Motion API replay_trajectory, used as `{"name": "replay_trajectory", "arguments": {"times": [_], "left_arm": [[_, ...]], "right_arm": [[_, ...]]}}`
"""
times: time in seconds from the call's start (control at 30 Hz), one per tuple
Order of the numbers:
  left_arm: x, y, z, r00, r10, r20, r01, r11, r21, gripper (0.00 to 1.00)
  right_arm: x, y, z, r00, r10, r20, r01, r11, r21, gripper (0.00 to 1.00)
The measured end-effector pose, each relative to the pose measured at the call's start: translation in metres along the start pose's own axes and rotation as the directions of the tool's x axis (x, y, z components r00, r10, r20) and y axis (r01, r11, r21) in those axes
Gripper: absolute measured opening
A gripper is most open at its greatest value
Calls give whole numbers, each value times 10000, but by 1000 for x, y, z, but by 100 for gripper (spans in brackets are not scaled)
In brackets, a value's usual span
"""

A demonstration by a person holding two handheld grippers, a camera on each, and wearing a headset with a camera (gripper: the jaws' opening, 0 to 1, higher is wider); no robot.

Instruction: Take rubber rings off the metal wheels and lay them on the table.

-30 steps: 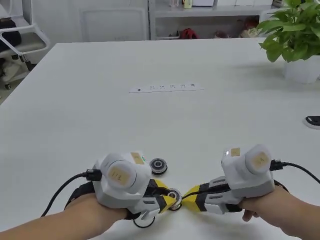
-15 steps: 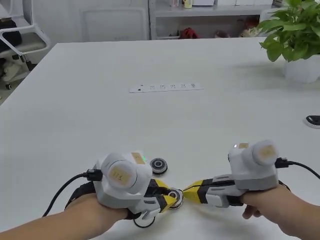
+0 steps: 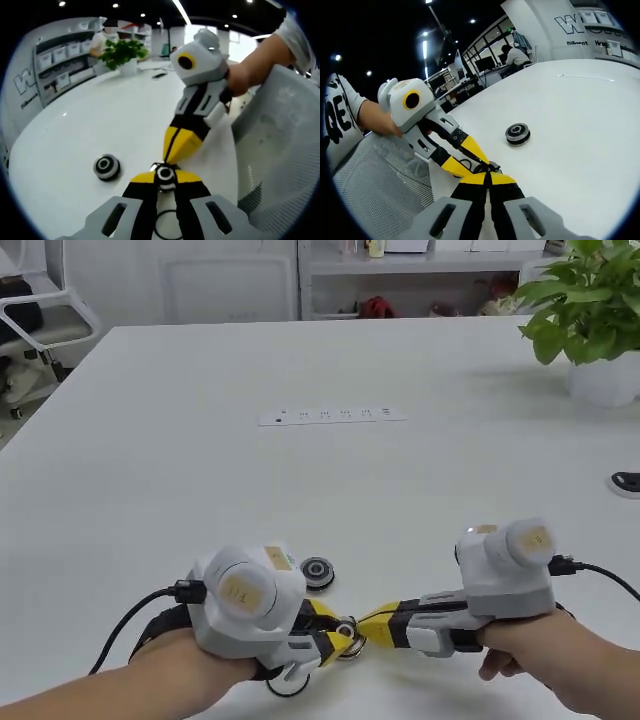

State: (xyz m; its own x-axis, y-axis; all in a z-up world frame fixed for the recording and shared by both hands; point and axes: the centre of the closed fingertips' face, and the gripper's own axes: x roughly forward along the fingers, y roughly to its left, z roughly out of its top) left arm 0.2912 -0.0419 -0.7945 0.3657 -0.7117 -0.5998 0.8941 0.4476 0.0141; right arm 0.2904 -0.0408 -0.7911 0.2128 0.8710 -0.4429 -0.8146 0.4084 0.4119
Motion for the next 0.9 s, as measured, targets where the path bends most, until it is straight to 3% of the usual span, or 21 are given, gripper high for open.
{"name": "replay_trajectory", "arguments": {"times": [0.13, 0.17, 0.23, 0.53, 0.73, 0.8, 0.9], "left_arm": [[0, -1, 0, 10000, -9, 0, 9, 10000, 5, 12], [0, -1, 0, 10000, -6, -15, 6, 10000, 23, 12], [0, -1, 0, 10000, -5, -6, 5, 10000, -8, 12], [1, 0, 1, 10000, -67, -5, 67, 10000, 4, 13], [-1, -2, 1, 9997, -230, -115, 230, 9997, 36, 14], [-3, -5, 0, 9984, -500, -260, 503, 9986, 143, 17], [-8, -4, 4, 9986, -512, -152, 514, 9986, 112, 20]], "right_arm": [[5, 15, 6, 9978, 655, 71, -655, 9978, -54, 0], [6, 14, 11, 9983, 518, 278, -513, 9985, -165, 0], [5, 13, 7, 9985, 543, 21, -542, 9981, -308, 0], [-2, -2, 0, 9999, 119, 46, -119, 9999, 39, 0], [-4, -3, 2, 9999, 88, 145, -90, 9998, 172, 0], [-5, -4, 2, 9998, 86, 169, -91, 9997, 238, 0], [-5, -2, 3, 9998, 103, 194, -108, 9996, 261, 0]]}}
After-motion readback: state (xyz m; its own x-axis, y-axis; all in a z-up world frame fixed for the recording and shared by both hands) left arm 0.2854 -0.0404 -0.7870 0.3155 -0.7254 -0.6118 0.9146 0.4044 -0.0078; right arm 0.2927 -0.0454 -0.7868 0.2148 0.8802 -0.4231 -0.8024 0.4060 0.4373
